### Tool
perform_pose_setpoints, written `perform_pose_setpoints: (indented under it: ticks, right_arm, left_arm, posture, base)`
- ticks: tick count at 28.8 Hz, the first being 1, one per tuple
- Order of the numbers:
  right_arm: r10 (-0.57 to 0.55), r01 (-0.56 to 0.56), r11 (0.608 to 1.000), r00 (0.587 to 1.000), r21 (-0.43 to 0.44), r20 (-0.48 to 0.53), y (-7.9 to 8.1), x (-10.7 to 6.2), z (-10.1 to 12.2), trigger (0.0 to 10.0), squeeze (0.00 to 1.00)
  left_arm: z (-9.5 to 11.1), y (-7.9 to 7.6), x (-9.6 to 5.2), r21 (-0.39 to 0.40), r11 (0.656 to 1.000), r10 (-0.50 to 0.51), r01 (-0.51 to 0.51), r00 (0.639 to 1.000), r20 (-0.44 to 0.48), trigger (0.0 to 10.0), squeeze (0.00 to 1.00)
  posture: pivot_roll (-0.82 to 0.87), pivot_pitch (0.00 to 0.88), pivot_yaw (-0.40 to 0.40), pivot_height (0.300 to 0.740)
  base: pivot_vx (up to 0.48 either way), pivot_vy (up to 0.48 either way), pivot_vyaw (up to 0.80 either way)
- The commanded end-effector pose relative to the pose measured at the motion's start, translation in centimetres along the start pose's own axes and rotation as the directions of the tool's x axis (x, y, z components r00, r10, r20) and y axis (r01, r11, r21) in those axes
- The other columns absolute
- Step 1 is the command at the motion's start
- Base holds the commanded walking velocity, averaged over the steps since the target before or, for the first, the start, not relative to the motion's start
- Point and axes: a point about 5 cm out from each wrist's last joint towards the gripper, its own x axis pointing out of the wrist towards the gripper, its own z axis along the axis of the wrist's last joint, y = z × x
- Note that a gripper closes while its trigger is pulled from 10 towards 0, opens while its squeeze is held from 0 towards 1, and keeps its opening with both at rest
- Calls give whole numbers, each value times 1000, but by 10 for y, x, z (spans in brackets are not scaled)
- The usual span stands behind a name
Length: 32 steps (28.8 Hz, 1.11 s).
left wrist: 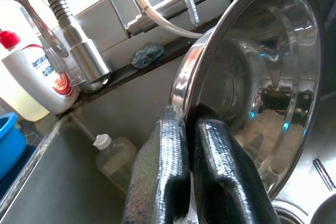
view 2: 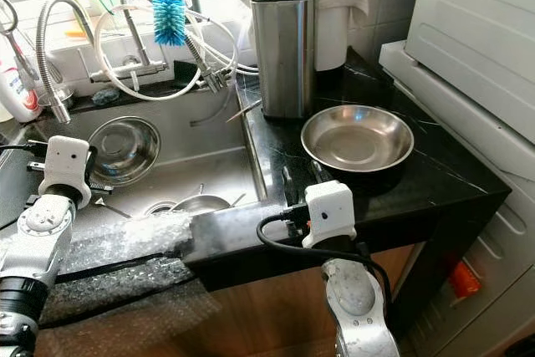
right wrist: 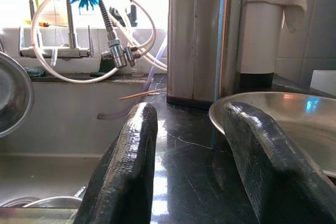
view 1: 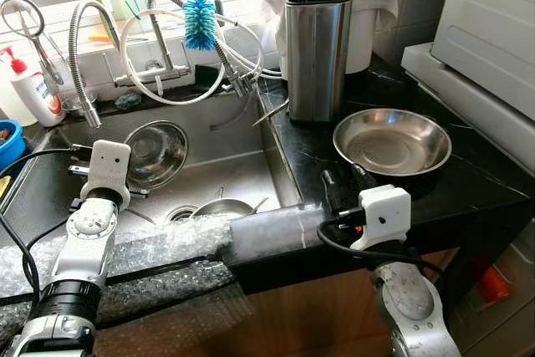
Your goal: Kitchen organization
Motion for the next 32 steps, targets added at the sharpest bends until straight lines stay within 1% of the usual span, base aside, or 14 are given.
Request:
perform_pose_setpoints:
  ticks: [1, 12, 14, 15, 17, 18, 19, 20, 21, 27, 28, 29, 30, 32]
  right_arm:
    - [8, -8, 1000, 1000, 8, 18, 4, 0, 5, 10000, 0]
    - [7, -7, 1000, 1000, 7, 18, 4, 0, 5, 10000, 0]
    - [9, -9, 1000, 1000, 10, 18, 5, 1, 5, 10000, 0]
    - [10, -11, 1000, 1000, 16, 17, 6, 5, 7, 10000, 0]
    - [13, -14, 1000, 1000, 17, 14, 6, 7, 7, 10000, 0]
    - [14, -15, 1000, 1000, 17, 13, 7, 7, 7, 10000, 0]
    - [14, -15, 1000, 1000, 17, 13, 7, 7, 7, 10000, 0]
    - [16, -16, 1000, 1000, 17, 12, 7, 7, 7, 10000, 0]
    - [17, -17, 1000, 1000, 17, 11, 7, 8, 7, 10000, 0]
    - [18, -18, 1000, 1000, 18, 9, 7, 9, 7, 10000, 0]
    - [19, -19, 1000, 1000, 17, 9, 7, 10, 7, 10000, 0]
    - [19, -19, 1000, 1000, 17, 9, 7, 10, 7, 10000, 0]
    - [18, -18, 1000, 1000, 16, 9, 7, 10, 7, 10000, 0]
    - [17, -17, 1000, 1000, 15, 9, 6, 10, 7, 10000, 0]
  left_arm:
    - [5, 8, 3, 27, 1000, 13, -13, 1000, 20, 10000, 0]
    - [4, 8, 5, 34, 999, 13, -13, 1000, 23, 10000, 0]
    - [-13, -12, 4, 142, 982, -112, 124, 989, -94, 10000, 0]
    - [-31, -33, -3, 162, 956, -208, 244, 956, -208, 10000, 894]
    - [-36, -39, -6, 149, 952, -229, 268, 945, -236, 10000, 867]
    - [-36, -39, -7, 148, 952, -230, 269, 944, -237, 10000, 843]
    - [-36, -39, -7, 148, 952, -230, 269, 944, -237, 10000, 843]
    - [-37, -39, -7, 148, 952, -229, 268, 944, -240, 10000, 337]
    - [-37, -39, -7, 148, 952, -227, 267, 943, -242, 10000, 0]
    - [-36, -41, -5, 149, 949, -236, 278, 939, -250, 10000, 0]
    - [-36, -41, -5, 143, 950, -236, 276, 940, -248, 10000, 255]
    - [-35, -41, -5, 138, 952, -235, 274, 940, -246, 10000, 255]
    - [-34, -41, -4, 135, 955, -229, 266, 944, -239, 10000, 1000]
    - [-34, -41, -4, 131, 956, -226, 262, 945, -237, 10000, 1000]
  posture:
    - [-114, 0, 151, 740]
    - [-114, 0, 151, 740]
    - [-119, 0, 154, 740]
    - [-108, 0, 143, 740]
    - [-107, 0, 143, 740]
    - [-104, 0, 141, 740]
    - [-104, 0, 141, 740]
    - [-105, 0, 141, 740]
    - [-104, 0, 141, 740]
    - [-102, 0, 139, 740]
    - [-102, 0, 139, 740]
    - [-102, 0, 139, 740]
    - [-101, 0, 139, 740]
    - [-102, 0, 139, 740]
  base:
    - [0, 0, 0]
    - [0, 0, 0]
    - [0, 0, 0]
    - [0, 0, 0]
    - [0, 0, 0]
    - [0, 0, 0]
    - [0, 0, 0]
    - [0, 0, 0]
    - [0, 0, 0]
    - [0, 0, 0]
    - [0, 0, 0]
    - [0, 0, 0]
    - [0, 0, 0]
    - [0, 0, 0]
